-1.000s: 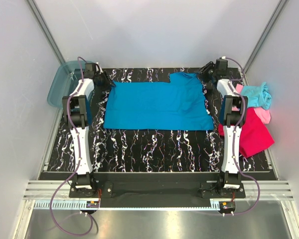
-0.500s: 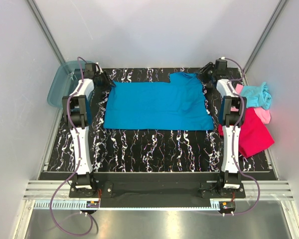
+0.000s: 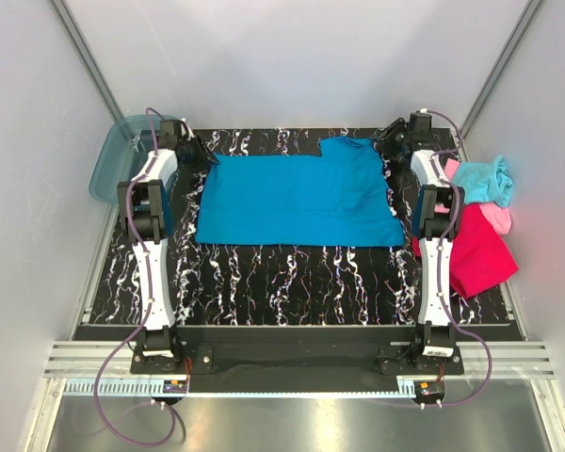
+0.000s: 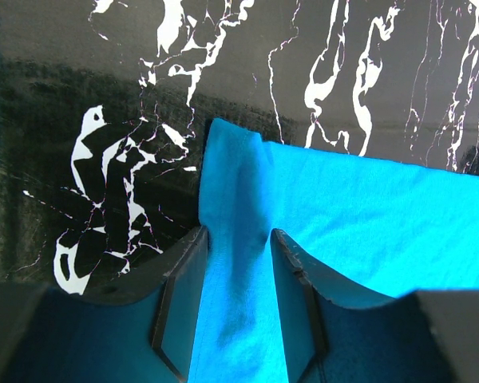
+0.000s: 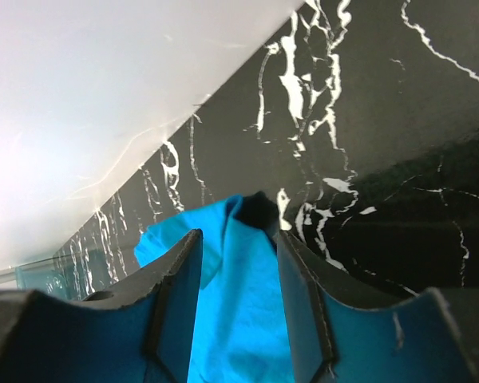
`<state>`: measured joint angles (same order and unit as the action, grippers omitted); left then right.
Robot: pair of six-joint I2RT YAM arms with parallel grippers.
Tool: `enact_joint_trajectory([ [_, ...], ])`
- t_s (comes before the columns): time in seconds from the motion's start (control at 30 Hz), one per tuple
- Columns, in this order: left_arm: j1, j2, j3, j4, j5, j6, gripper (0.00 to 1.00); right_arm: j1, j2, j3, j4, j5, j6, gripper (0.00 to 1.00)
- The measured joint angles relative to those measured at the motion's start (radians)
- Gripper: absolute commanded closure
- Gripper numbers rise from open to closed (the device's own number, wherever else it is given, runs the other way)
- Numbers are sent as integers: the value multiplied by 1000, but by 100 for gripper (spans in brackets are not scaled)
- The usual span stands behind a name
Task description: Fold and stack the t-shirts
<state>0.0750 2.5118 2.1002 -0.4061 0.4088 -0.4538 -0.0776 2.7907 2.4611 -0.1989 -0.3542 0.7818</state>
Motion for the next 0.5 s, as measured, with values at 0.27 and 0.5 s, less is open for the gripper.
enact_joint_trajectory([
  [0.27, 0, 0, 0, 1, 1, 0, 56, 0, 25, 34, -16, -11, 5, 50],
  [0.5, 1, -3, -8, 9, 3, -3, 57, 1, 41, 56, -15, -24, 9, 51],
])
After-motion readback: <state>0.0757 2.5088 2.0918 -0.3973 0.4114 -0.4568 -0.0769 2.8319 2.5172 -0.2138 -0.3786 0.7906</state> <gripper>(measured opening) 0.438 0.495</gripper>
